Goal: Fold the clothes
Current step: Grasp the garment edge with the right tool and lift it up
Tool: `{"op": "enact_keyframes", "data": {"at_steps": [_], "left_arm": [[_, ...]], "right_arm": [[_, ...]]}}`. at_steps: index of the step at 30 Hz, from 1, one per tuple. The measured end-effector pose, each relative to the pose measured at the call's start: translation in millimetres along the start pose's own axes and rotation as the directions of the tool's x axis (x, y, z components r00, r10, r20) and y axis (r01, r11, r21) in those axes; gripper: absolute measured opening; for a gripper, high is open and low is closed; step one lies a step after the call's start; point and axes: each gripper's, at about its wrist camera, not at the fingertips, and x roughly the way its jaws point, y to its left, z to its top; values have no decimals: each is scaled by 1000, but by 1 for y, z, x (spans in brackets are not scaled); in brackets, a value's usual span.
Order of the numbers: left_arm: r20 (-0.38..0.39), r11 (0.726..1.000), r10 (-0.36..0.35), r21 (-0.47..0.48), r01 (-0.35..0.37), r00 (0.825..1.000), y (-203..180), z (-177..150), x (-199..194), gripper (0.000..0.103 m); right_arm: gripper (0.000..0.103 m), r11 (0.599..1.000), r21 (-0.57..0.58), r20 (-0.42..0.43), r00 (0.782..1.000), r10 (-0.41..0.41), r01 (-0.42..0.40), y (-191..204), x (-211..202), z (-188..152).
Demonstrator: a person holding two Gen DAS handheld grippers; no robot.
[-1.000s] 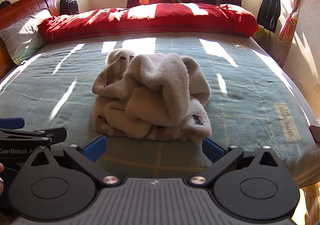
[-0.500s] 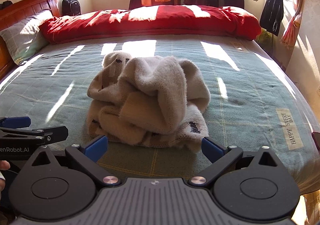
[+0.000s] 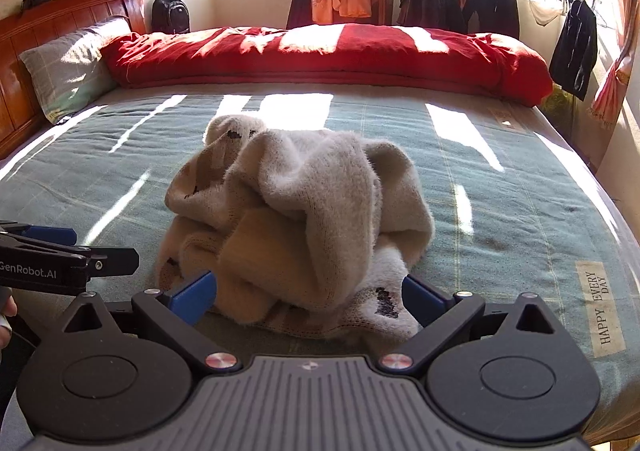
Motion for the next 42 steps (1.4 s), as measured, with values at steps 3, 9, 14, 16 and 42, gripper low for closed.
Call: {"op": "enact_keyframes", "data": {"at_steps": [3,9,14,16,42], "left_arm": [[-39,1000,6,23,-5,999,0,1,15,102],[-125,998,-36,48,42,991,1,-6,36,102],[-106,997,7,76,2,994,3,4,39,102],[-96,997,15,72,-8,995,6,10,39,102],[-97,986,111,139,-97,989,3,21,48,102]], "right_arm": [[101,1000,-8,-16,1000,3,-3,-3,11,5],[96,995,-92,-23,999,-39,36,-1,35,18],[83,991,-119,-47,996,-71,65,-6,63,31],[80,987,-135,-47,994,-94,87,-8,74,34],[66,974,73,-21,977,-212,213,-120,119,59]]}}
